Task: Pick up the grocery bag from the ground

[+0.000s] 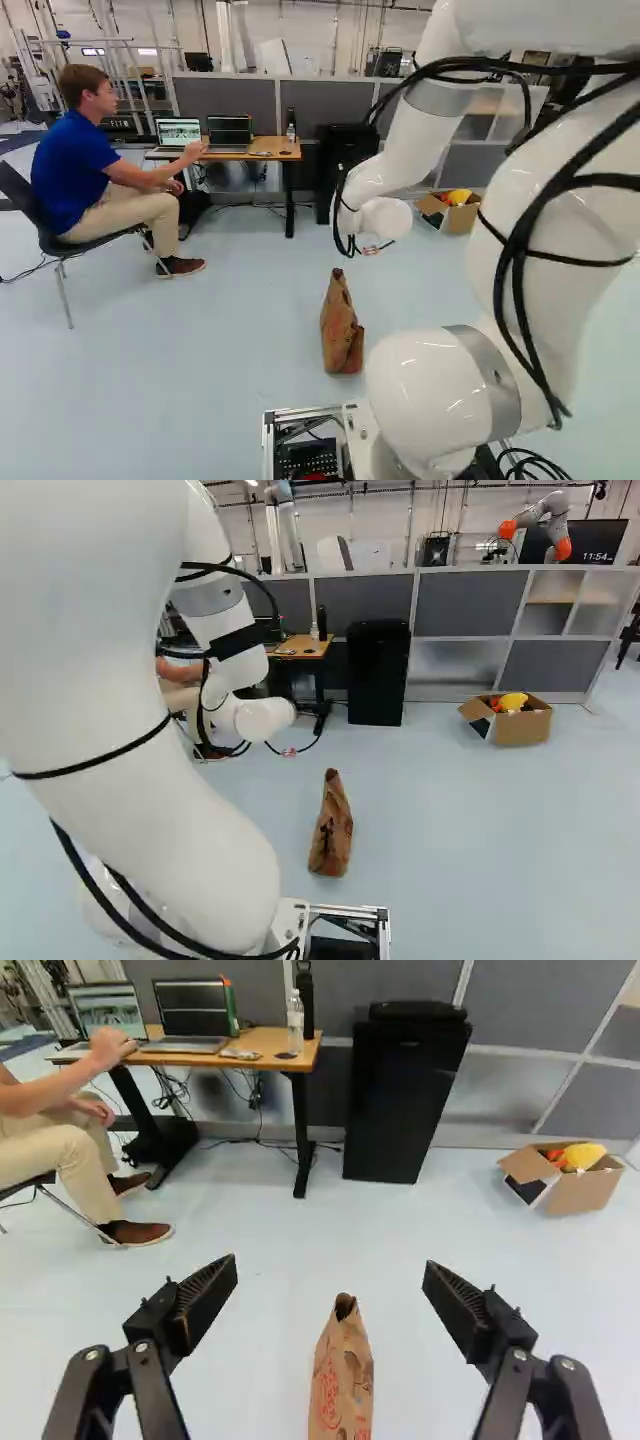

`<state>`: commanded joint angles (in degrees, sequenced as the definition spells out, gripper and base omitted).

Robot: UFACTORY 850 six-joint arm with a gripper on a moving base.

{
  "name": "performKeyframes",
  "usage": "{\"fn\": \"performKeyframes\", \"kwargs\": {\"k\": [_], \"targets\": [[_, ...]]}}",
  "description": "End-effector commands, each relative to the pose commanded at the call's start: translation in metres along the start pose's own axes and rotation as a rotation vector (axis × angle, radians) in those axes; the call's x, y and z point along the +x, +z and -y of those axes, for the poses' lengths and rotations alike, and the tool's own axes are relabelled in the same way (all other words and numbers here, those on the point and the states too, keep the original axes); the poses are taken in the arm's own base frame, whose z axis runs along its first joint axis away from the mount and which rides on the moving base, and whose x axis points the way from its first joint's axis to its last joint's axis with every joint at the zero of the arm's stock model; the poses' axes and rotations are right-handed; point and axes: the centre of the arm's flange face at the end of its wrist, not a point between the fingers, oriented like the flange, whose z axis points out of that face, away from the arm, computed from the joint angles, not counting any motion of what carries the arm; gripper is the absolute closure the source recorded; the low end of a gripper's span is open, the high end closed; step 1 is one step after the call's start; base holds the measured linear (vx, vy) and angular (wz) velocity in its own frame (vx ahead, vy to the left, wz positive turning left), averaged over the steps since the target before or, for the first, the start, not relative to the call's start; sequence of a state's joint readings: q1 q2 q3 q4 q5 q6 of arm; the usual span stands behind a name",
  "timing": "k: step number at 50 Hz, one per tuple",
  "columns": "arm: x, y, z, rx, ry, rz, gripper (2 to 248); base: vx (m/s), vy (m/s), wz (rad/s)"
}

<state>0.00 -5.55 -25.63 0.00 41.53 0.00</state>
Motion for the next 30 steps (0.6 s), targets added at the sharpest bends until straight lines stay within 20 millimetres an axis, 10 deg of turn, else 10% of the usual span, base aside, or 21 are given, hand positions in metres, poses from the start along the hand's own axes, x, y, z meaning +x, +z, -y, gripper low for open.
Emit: {"fn": "performKeyframes", "kwargs": {"k": [30], "targets": [[-0.044,0.080,-0.015,-0.032,0.034,0.484,3,0.000,0.000,0.000]]}}
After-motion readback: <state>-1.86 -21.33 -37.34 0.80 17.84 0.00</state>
